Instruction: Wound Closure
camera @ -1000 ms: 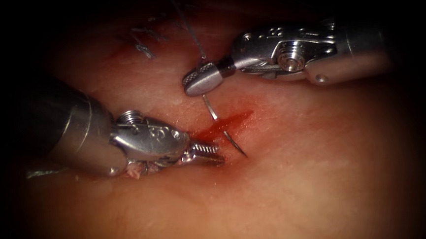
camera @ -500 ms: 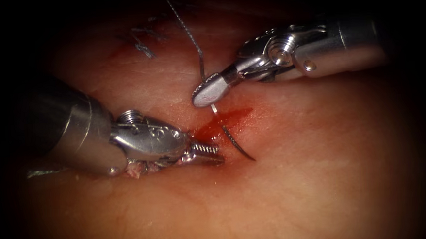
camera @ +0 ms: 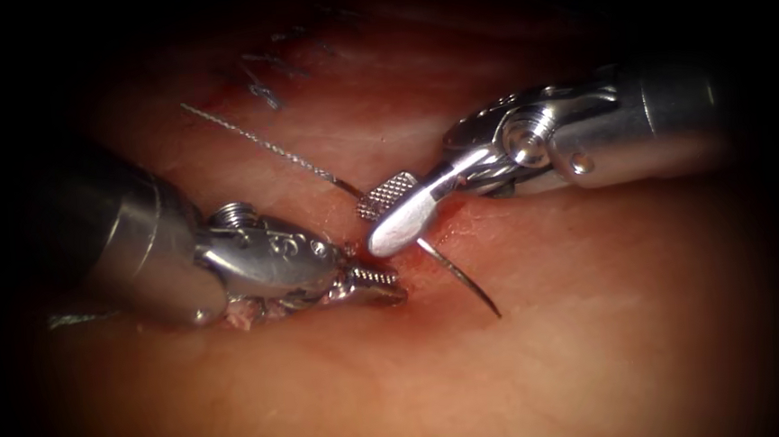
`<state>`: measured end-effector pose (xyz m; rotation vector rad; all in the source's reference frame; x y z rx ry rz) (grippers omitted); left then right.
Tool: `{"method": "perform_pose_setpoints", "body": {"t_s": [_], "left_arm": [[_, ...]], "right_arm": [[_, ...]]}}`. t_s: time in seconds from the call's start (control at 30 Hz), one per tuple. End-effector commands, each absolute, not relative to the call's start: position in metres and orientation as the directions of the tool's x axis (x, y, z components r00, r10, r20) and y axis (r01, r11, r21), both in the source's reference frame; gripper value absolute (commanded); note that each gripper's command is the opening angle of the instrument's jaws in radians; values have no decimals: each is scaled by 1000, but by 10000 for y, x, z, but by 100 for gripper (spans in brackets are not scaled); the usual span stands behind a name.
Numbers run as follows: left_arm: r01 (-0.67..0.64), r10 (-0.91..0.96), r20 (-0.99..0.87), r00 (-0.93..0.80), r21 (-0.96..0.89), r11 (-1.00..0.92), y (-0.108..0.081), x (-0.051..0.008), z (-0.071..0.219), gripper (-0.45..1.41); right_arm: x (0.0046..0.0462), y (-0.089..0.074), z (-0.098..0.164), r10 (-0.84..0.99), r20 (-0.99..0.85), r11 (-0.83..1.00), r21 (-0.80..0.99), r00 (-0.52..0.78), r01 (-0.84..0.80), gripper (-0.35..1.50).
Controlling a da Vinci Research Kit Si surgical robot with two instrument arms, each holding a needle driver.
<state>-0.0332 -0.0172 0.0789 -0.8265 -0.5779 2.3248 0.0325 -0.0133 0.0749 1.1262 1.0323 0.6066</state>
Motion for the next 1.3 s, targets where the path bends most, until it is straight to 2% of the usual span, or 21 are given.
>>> {"method": "perform_pose_setpoints", "body": {"t_s": [0.03,0.07,0.17,0.4,0.57,0.8,0.93,1.3], "left_arm": [[-379,649,-420,-634,-563,-735,-176,-337,792,-17],[-370,642,-430,-634,-561,-741,-175,-337,789,-15],[-362,630,-451,-632,-547,-755,-173,-337,783,-19],[-352,613,-467,-638,-531,-771,-177,-341,778,-19],[-346,602,-489,-631,-518,-783,-174,-347,774,-9],[-355,577,-548,-606,-463,-812,-161,-351,764,23],[-360,563,-575,-594,-436,-825,-156,-358,761,35],[-357,545,-585,-601,-413,-838,-154,-382,771,35]], "right_arm": [[330,-129,764,786,-468,460,879,404,125,120],[329,-122,769,755,-533,527,840,383,128,128],[321,-107,782,745,-566,577,812,353,83,130],[291,-77,784,781,-536,569,822,319,-14,148],[269,-59,770,809,-512,548,834,287,-57,148],[246,-57,765,820,-504,528,849,271,-16,133],[239,-65,769,814,-510,533,846,276,-8,133],[239,-74,773,810,-516,539,842,277,-8,133]]}}
